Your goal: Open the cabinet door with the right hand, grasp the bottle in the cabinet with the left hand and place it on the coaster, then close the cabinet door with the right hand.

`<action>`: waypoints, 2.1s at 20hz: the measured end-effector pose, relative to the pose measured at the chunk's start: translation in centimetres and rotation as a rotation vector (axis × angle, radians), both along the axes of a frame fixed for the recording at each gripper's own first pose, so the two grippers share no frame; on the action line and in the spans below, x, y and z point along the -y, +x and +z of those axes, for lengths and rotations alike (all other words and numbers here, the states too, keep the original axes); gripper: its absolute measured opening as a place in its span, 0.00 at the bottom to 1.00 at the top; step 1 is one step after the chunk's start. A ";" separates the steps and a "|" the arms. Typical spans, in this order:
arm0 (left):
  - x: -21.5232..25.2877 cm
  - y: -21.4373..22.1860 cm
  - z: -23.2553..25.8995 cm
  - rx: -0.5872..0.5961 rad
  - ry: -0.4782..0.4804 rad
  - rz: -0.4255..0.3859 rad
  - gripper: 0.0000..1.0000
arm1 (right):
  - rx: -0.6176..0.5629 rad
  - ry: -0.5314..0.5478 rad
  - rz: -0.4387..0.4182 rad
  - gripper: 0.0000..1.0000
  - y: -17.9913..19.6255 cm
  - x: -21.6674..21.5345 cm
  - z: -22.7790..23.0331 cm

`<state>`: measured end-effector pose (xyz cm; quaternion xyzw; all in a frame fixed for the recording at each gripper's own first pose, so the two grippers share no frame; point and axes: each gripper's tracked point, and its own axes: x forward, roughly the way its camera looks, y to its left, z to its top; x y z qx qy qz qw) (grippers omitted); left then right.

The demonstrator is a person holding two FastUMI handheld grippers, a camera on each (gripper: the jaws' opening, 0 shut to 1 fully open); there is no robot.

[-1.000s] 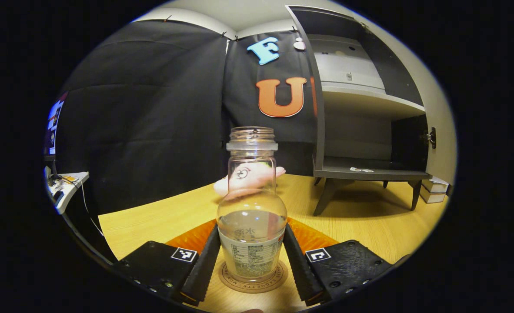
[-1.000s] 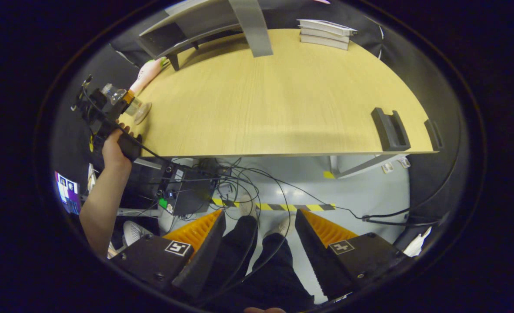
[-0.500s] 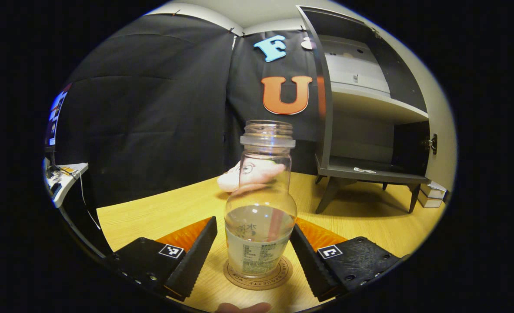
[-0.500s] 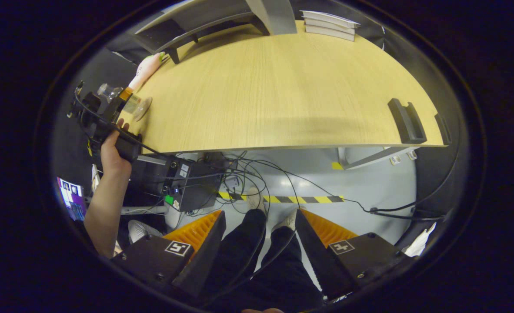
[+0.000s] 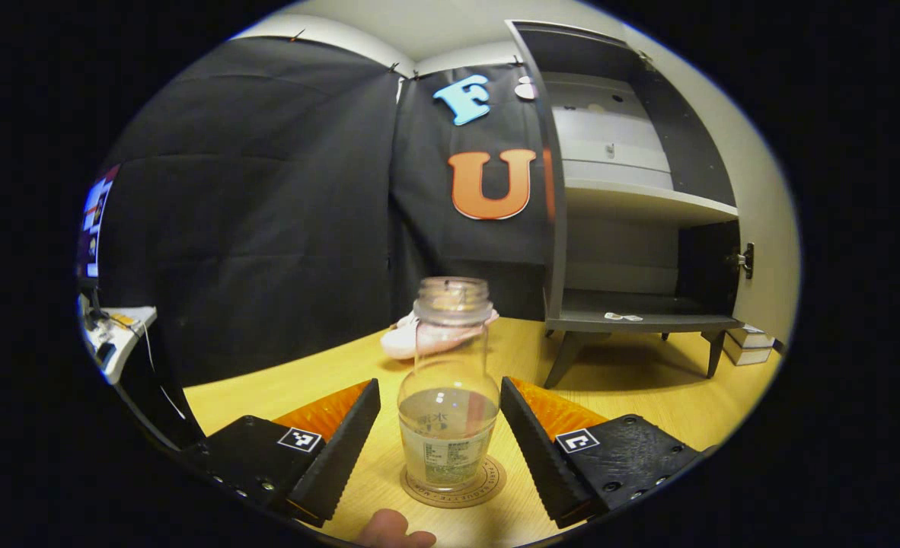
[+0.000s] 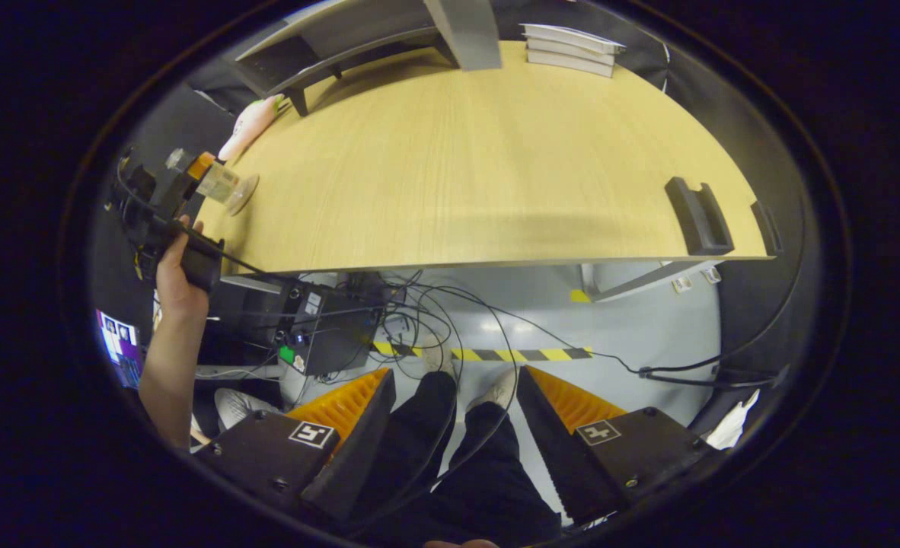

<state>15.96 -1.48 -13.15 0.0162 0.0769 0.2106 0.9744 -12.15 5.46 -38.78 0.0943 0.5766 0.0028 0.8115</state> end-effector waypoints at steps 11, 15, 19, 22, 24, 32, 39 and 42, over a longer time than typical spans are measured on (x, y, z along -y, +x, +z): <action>1.6 -0.9 15.4 0.076 0.137 -0.041 0.95 | 0.113 0.035 0.030 1.00 0.4 1.1 2.9; 6.5 0.7 22.6 0.107 0.208 -0.151 1.00 | 0.178 0.010 -0.012 1.00 -1.5 5.0 5.4; 13.6 2.0 26.1 0.137 0.172 -0.297 0.95 | 0.352 0.013 -0.188 0.96 1.4 10.9 10.6; 17.2 1.9 25.4 0.070 0.075 -0.338 0.96 | 0.567 0.028 -0.235 1.00 6.6 13.5 18.4; 19.7 1.7 24.5 0.021 0.050 -0.402 0.96 | 0.733 0.033 -0.226 1.00 9.8 14.1 25.5; 23.9 3.1 25.7 -0.044 0.065 -0.499 0.96 | 1.179 -0.076 -0.120 1.00 13.9 12.1 44.3; 21.4 3.7 25.4 -0.043 0.051 -0.463 0.96 | 1.153 -0.132 -0.038 0.89 14.4 10.4 44.3; 20.3 4.2 25.2 -0.031 0.059 -0.463 0.96 | 1.120 -0.091 0.020 0.96 14.7 7.5 43.7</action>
